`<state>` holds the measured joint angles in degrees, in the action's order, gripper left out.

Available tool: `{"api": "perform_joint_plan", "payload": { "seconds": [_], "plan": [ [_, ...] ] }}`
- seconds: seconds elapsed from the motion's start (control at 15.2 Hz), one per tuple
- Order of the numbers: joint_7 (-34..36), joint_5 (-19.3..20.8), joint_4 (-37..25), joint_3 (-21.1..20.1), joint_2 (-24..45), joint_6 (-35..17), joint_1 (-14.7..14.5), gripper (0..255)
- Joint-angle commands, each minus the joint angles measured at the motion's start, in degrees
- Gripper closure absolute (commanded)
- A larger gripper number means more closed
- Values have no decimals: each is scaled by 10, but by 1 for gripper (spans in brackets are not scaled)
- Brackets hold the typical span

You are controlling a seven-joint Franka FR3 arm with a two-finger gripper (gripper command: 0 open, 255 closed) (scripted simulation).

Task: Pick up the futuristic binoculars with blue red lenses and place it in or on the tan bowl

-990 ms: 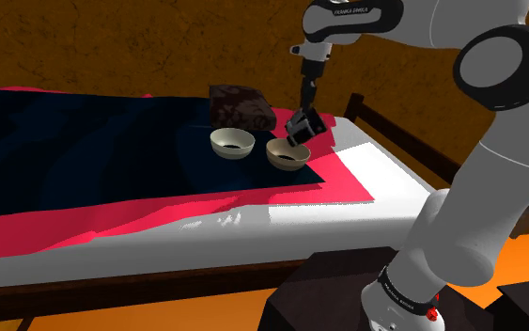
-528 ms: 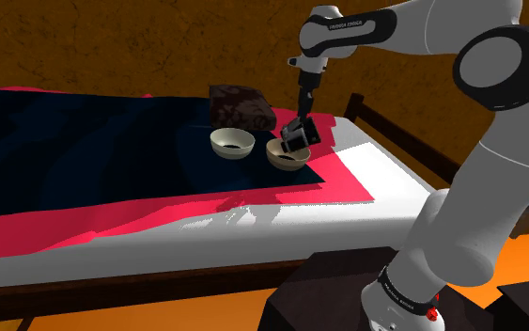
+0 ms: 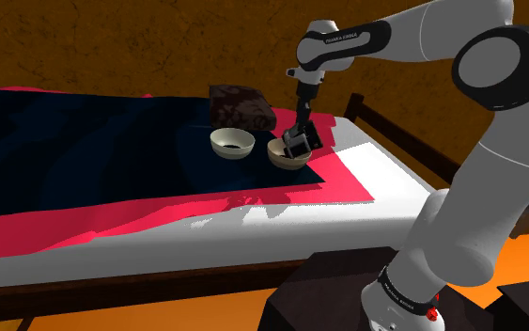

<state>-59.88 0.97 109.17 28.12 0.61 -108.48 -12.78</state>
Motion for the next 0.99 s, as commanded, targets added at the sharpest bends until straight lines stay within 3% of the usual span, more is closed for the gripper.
{"api": "perform_joint_plan", "payload": {
  "seconds": [0.0,0.4,0.46,0.79,0.92],
  "plan": [
    [-2,-1,7,0,5,-9,0,255],
    [-2,-2,7,0,5,-9,0,255],
    [-2,-2,6,0,6,-9,0,0],
    [-2,-2,7,0,5,-9,0,0],
    [0,1,-26,0,0,29,-1,0]
  ]
}}
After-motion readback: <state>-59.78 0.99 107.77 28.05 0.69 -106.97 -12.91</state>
